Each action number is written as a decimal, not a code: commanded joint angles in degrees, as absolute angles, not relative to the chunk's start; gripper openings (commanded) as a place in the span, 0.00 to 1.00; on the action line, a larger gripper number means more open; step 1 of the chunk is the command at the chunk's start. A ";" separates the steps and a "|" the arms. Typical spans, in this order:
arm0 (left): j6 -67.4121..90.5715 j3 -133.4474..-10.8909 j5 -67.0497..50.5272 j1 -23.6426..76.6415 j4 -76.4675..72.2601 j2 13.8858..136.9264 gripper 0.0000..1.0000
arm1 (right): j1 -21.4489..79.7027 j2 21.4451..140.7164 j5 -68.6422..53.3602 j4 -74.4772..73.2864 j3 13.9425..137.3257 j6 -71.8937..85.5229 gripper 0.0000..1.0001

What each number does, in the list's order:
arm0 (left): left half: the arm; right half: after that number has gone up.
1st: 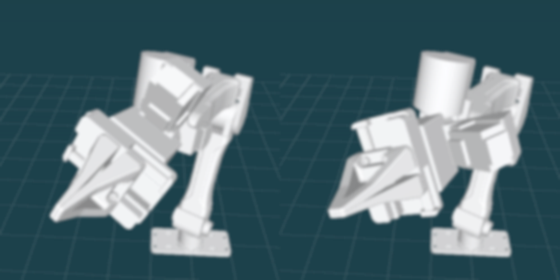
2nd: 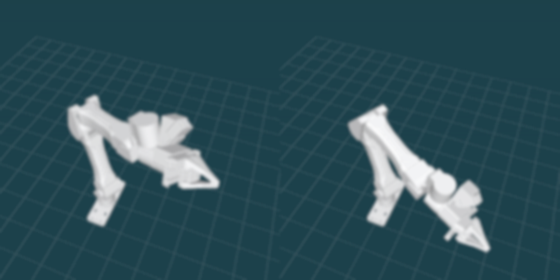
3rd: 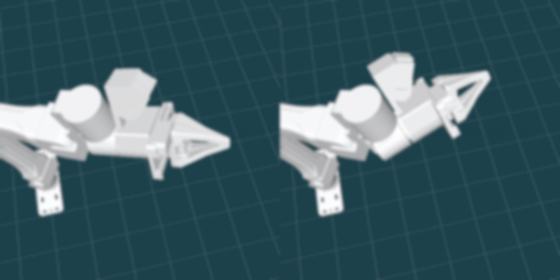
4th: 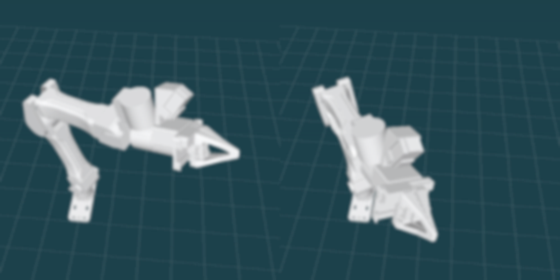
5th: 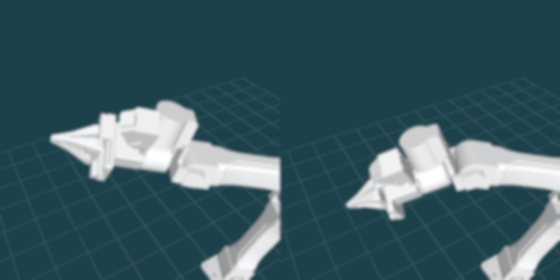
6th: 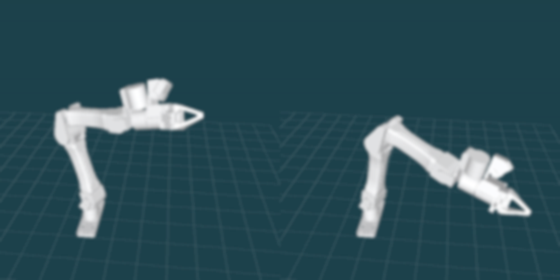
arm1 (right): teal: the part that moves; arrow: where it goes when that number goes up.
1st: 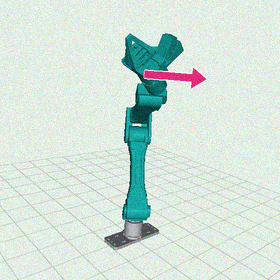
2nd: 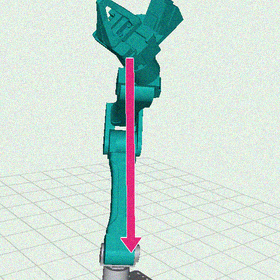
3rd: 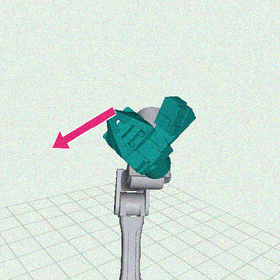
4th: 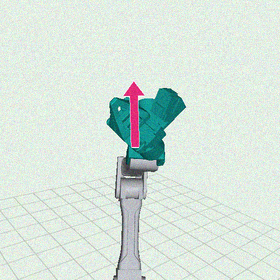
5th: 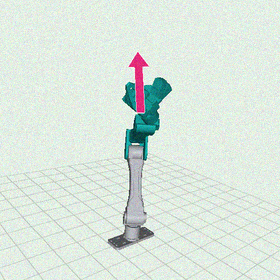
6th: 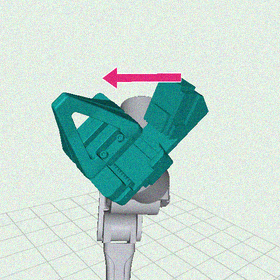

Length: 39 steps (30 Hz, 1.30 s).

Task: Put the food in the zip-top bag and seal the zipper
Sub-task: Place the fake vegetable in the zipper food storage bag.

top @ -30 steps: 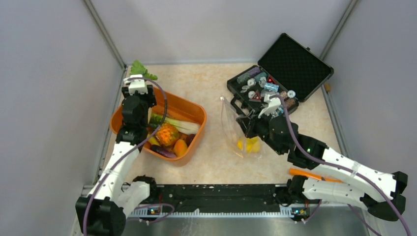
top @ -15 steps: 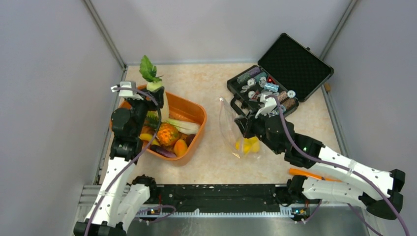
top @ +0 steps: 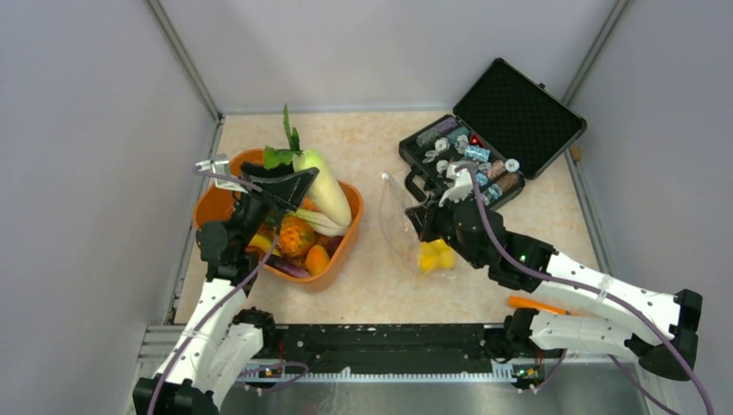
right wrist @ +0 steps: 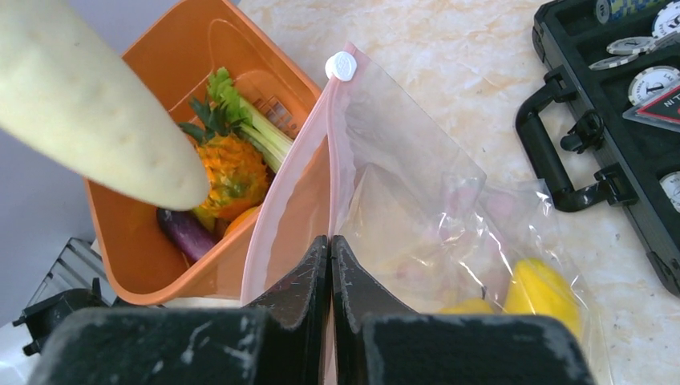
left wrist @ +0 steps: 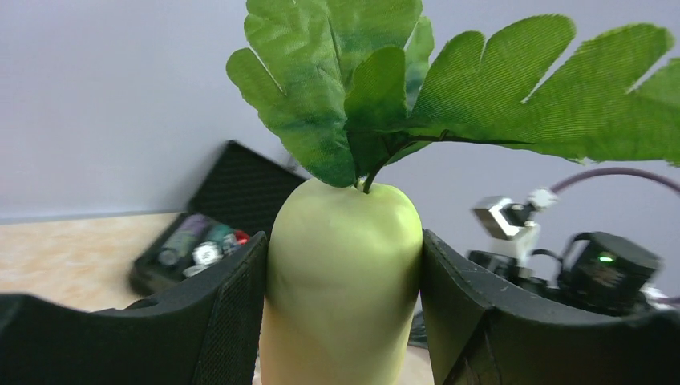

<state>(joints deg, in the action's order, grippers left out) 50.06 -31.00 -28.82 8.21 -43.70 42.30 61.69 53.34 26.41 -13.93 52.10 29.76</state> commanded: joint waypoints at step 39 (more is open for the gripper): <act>21.03 -26.75 -17.69 47.43 -68.28 61.42 0.71 | 61.68 49.86 24.33 -7.91 52.81 32.90 0.00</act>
